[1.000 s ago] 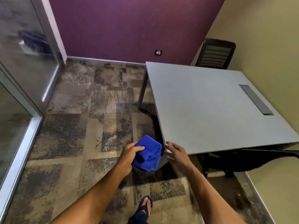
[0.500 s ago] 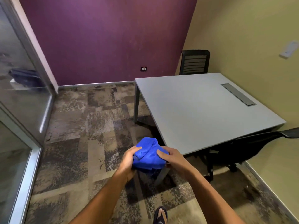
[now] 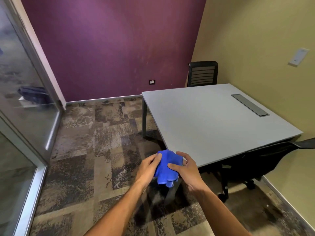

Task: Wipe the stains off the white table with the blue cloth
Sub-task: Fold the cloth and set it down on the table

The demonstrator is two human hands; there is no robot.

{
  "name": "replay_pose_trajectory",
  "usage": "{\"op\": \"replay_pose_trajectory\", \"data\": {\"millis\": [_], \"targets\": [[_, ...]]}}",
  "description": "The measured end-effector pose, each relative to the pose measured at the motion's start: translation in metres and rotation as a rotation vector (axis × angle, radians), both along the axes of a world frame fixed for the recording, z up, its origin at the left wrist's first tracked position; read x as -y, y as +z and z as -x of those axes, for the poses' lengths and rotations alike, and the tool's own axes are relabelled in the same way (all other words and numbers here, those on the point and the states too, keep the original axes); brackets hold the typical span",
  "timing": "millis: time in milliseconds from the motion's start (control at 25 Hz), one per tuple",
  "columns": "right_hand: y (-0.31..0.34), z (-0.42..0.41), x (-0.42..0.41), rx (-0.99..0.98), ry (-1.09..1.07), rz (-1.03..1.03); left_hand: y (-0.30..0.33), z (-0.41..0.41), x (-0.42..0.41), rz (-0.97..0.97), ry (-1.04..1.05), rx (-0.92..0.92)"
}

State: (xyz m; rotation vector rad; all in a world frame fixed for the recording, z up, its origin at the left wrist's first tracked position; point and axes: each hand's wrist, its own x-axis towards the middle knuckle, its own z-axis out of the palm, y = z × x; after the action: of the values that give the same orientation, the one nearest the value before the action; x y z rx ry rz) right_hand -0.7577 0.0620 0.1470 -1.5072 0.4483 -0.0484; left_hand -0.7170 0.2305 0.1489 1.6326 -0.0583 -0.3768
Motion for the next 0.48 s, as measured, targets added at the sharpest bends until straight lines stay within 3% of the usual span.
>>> {"op": "replay_pose_trajectory", "data": {"millis": [120,280,480], "targets": [[0.002,0.003,0.029,0.023,0.004,0.013,0.003,0.007,0.036,0.003,-0.107,0.036],[0.004,0.009,0.092,0.059,0.025,0.027,0.004,0.009,0.089,-0.041,0.147,-0.025],[0.002,0.019,0.189,-0.015,0.083,0.023,0.008,0.007,0.141,-0.077,0.236,-0.089]]}}
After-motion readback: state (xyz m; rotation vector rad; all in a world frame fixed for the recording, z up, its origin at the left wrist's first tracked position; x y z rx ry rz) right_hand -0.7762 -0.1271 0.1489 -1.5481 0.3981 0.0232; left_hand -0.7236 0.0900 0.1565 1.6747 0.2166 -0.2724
